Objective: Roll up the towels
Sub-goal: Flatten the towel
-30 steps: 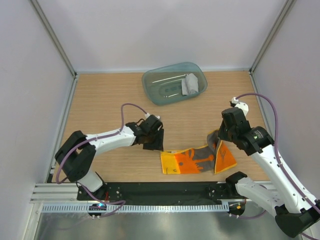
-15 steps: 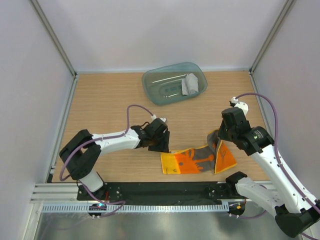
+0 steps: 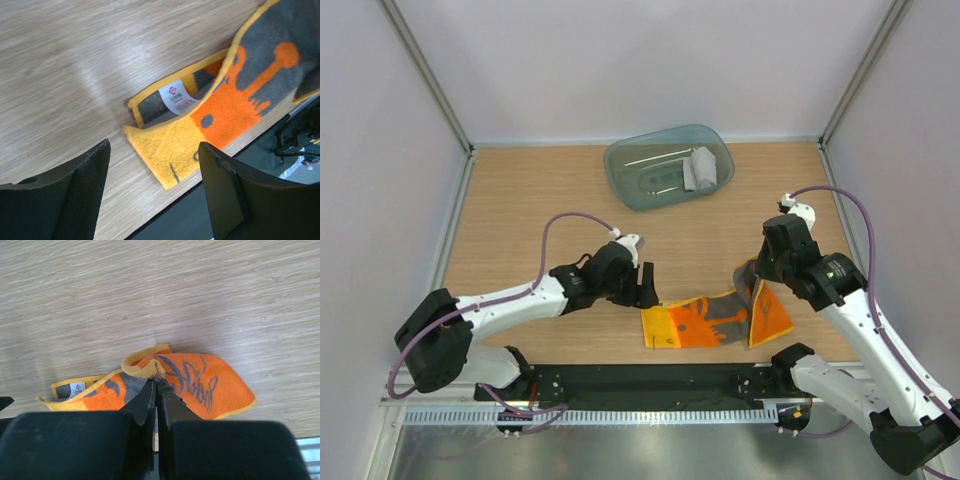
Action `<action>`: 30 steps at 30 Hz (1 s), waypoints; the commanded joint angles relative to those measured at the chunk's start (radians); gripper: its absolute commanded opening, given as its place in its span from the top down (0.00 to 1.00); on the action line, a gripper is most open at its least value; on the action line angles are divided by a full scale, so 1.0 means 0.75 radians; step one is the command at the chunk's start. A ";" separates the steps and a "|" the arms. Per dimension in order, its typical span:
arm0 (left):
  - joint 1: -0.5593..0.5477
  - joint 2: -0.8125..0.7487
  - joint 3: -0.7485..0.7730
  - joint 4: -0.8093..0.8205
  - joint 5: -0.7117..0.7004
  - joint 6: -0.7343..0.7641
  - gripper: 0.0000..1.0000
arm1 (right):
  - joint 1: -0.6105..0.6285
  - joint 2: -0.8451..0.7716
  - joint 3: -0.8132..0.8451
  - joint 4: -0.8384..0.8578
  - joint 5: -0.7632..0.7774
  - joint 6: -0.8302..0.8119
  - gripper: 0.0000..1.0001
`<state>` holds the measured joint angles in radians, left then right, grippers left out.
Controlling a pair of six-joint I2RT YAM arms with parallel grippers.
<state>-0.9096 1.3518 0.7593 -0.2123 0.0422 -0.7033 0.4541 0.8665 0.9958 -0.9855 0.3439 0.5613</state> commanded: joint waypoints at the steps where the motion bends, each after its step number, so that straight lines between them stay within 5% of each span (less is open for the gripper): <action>1: -0.006 -0.011 -0.025 0.105 0.032 0.048 0.28 | -0.004 0.006 0.000 0.058 -0.006 -0.004 0.99; 18: -0.016 0.175 -0.068 0.254 0.066 0.044 0.36 | -0.002 0.025 -0.027 0.081 -0.023 0.000 0.99; 24: -0.018 0.237 -0.059 0.277 0.083 0.044 0.56 | -0.004 0.037 -0.025 0.085 -0.025 0.000 0.99; 30: -0.020 0.190 -0.063 0.267 0.058 0.036 0.92 | -0.004 0.039 -0.017 0.081 -0.025 0.000 0.99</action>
<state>-0.9184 1.5318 0.7078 -0.0483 0.0906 -0.6804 0.4541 0.8970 0.9741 -0.9527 0.3195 0.5617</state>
